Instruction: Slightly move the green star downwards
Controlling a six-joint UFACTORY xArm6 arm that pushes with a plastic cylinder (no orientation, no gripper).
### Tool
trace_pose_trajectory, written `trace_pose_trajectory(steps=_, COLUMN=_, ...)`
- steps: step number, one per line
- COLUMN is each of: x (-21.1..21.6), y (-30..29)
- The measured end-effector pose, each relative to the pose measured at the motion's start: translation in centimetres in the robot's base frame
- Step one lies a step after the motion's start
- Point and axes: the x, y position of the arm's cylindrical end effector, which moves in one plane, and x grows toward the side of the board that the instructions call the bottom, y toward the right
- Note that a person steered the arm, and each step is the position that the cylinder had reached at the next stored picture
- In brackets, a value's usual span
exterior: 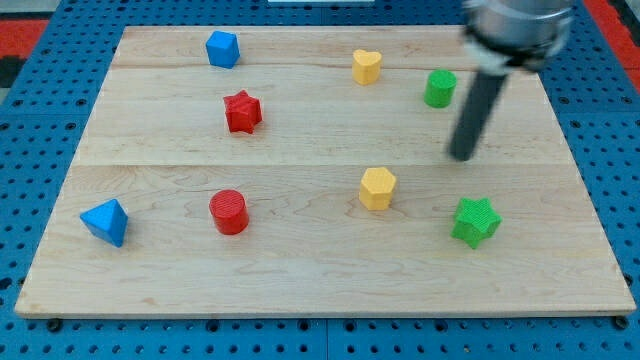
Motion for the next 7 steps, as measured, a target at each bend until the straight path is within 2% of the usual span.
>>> trace_pose_trajectory(steps=1, x=1.0, y=-3.2)
trace_pose_trajectory(steps=2, x=3.7, y=-3.1)
trace_pose_trajectory(steps=5, x=4.8, y=4.2)
trace_pose_trajectory(steps=7, x=6.4, y=4.2)
